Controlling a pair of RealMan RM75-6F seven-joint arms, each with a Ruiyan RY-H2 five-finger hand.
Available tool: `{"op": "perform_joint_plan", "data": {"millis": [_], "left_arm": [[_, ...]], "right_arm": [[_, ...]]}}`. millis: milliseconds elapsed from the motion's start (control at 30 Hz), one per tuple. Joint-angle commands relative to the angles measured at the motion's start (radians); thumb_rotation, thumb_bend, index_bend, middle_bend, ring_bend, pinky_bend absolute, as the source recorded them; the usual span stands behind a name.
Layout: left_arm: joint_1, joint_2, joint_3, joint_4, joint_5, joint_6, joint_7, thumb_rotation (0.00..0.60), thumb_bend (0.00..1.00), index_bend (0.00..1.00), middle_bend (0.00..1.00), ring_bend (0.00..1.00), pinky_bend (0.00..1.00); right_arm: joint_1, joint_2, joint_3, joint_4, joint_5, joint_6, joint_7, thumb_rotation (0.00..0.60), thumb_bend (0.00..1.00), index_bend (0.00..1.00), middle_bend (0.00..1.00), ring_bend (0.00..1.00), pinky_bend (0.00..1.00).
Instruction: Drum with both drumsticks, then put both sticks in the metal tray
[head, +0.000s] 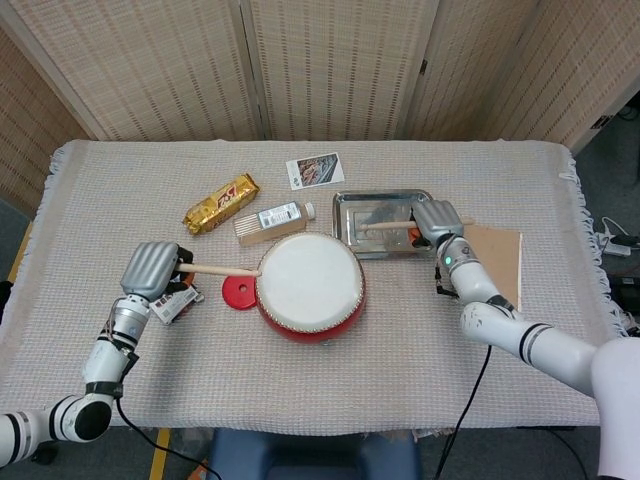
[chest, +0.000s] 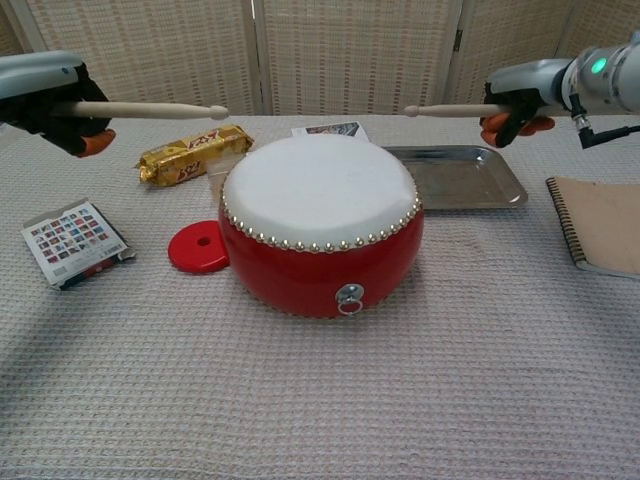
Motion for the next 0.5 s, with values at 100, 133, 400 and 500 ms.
{"op": "perform_joint_plan", "data": {"millis": [100, 133, 400, 500], "left_arm": [[0.012, 0.012, 0.002, -0.007, 0.008, 0.008, -0.003, 0.600, 0.75, 0.94, 1.00, 1.00, 1.00], [0.014, 0.014, 0.003, -0.009, 0.010, 0.009, -0.004, 0.600, 0.75, 0.94, 1.00, 1.00, 1.00], [0.026, 0.022, 0.002, -0.014, 0.022, 0.010, -0.015, 0.600, 0.75, 0.94, 1.00, 1.00, 1.00], [0.029, 0.024, 0.001, -0.013, 0.026, 0.011, -0.019, 0.600, 0.75, 0.94, 1.00, 1.00, 1.00]], "right_arm": [[0.044, -0.154, 0.006, 0.235, -0.076, -0.107, 0.059, 0.600, 0.42, 0.96, 0.92, 0.68, 0.79], [0.050, -0.172, 0.011, 0.267, -0.086, -0.119, 0.067, 0.600, 0.40, 0.93, 0.90, 0.66, 0.77], [0.088, -0.272, 0.021, 0.437, -0.139, -0.184, 0.099, 0.600, 0.27, 0.66, 0.65, 0.43, 0.59], [0.095, -0.305, 0.026, 0.498, -0.149, -0.204, 0.113, 0.600, 0.26, 0.55, 0.57, 0.36, 0.55]]}}
